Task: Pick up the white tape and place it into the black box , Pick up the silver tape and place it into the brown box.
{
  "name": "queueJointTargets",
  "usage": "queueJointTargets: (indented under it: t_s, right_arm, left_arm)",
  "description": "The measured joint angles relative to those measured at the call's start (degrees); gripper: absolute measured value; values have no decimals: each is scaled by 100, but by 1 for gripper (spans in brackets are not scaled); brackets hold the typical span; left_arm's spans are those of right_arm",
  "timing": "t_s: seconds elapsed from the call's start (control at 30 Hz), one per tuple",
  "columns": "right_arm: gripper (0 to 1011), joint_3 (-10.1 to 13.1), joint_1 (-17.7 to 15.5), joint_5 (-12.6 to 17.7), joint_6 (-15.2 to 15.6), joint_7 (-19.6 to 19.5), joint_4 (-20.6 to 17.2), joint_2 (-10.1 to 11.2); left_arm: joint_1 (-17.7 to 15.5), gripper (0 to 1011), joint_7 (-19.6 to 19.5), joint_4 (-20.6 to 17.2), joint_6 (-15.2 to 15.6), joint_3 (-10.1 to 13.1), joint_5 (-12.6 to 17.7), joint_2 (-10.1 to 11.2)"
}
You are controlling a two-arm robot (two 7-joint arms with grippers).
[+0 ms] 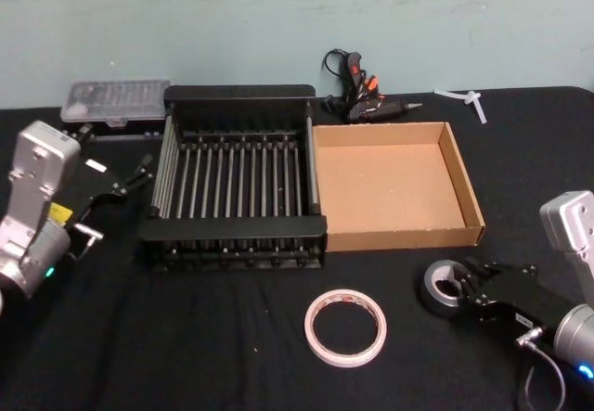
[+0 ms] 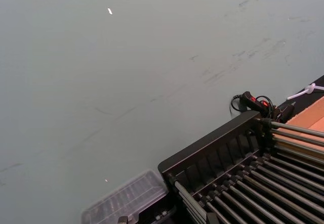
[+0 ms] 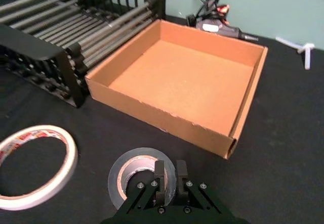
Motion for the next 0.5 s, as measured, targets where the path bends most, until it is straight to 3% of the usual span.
queueJointTargets:
  t_s: [0.5]
  right_arm:
    - [138,124,81,185,-277,204,-315,101]
  left_arm:
    - [0,1001,0,0,0,0,0,0]
